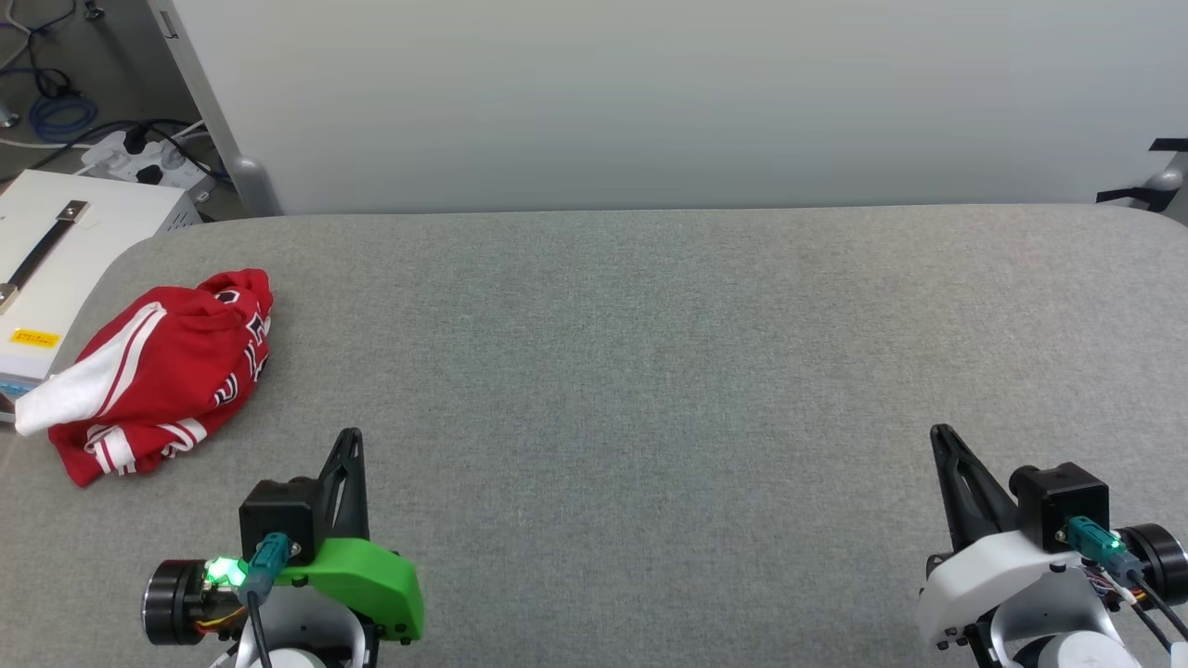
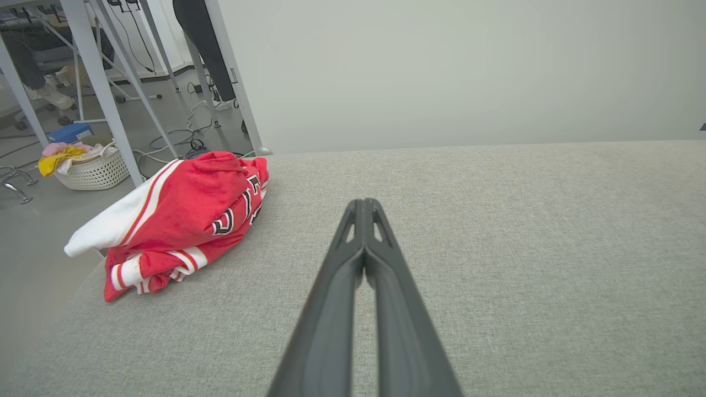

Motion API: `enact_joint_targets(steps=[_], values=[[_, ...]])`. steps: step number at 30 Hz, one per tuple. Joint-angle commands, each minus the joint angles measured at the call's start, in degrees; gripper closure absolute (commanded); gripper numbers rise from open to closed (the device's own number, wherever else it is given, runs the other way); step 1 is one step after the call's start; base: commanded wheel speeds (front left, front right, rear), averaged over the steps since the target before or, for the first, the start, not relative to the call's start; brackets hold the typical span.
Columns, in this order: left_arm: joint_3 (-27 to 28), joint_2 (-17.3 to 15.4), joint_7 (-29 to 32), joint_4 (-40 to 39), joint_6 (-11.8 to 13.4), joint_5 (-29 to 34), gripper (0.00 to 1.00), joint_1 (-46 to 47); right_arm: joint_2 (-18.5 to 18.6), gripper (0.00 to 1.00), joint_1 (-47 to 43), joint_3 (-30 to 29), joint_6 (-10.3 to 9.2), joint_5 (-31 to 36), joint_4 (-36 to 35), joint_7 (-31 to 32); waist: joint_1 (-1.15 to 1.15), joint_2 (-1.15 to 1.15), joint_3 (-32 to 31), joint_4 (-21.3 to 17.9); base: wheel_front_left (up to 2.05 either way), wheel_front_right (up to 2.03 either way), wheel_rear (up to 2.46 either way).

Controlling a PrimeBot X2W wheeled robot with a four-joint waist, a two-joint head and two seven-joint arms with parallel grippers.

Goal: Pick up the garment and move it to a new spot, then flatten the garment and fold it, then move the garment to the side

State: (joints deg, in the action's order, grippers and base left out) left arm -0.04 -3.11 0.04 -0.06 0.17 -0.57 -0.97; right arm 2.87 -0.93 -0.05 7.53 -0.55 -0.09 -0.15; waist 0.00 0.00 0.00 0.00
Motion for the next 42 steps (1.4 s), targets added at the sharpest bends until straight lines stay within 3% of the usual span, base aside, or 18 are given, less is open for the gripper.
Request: enact_joint_targets(steps=[1,38,39,42], values=[[0.0,0.2,0.0,0.1,-0.2,0.6,1.0,1.0,0.0,1.0,0.9,0.0,-0.04,0.6,0.1,0.1,0.0,0.0,0.0,0.0,0.0,0.0,0.0],[0.0,0.2,0.0,0.1,-0.2,0.6,1.0,1.0,0.0,1.0,0.9,0.0,-0.04,0.6,0.1,0.1,0.0,0.0,0.0,0.0,0.0,0.0,0.0],[0.0,0.0,0.0,0.0,0.0,0.0,0.0,0.0,0.0,0.0,0.0,0.0,0.0,0.0,0.0,0.0,0.0,0.0,0.0,0.0,0.0,0.0,0.0],[0.0,0.0,0.0,0.0,0.0,0.0,0.0,-0.1,0.0,0.0,0.0,0.0,0.0,0.0,0.0,0.0,0.0,0.0,0.0,0.0,0.0,0.0,0.0]])
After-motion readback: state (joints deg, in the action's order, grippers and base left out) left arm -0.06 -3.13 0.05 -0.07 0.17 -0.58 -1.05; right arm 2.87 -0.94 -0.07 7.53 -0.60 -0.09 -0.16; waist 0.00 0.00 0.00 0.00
